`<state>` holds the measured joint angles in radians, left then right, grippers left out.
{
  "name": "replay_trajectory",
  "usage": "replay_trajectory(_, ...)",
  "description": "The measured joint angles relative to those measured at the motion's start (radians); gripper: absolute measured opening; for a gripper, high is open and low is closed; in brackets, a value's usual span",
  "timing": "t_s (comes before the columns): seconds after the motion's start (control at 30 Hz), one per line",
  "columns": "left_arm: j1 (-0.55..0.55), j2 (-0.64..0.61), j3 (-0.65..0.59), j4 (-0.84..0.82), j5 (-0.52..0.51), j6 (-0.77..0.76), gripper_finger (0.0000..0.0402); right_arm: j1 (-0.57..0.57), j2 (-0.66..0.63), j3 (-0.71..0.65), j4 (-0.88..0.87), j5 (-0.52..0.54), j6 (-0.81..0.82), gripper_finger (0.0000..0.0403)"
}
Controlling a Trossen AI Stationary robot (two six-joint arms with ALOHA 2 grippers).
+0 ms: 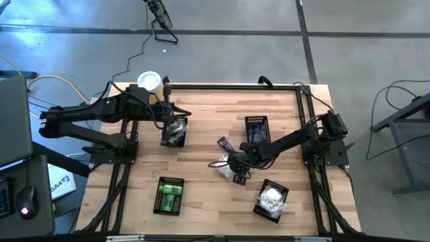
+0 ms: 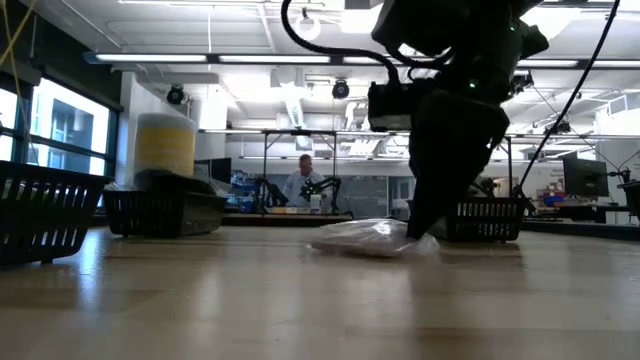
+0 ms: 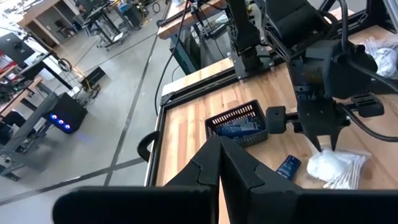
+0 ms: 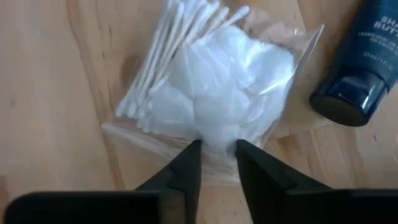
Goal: Pick & Place Travel size toiletries
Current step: Put the white cotton pack into the bottom right black basket
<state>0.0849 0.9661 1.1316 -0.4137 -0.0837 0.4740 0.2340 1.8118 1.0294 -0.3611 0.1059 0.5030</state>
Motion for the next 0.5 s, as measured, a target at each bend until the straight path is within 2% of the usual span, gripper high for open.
replay_trajectory(0.23,0.0,0.0,0.0,-0.001,-0.001,0.0,0.0,0.002,0.0,0.0,-0.01,-0.007,-0.002,0.0015)
replay_trajectory(0.5,0.0,0.0,0.0,-0.006,-0.001,0.0,0.0,0.002,-0.05,-0.001,-0.033,-0.006,-0.01,0.0002)
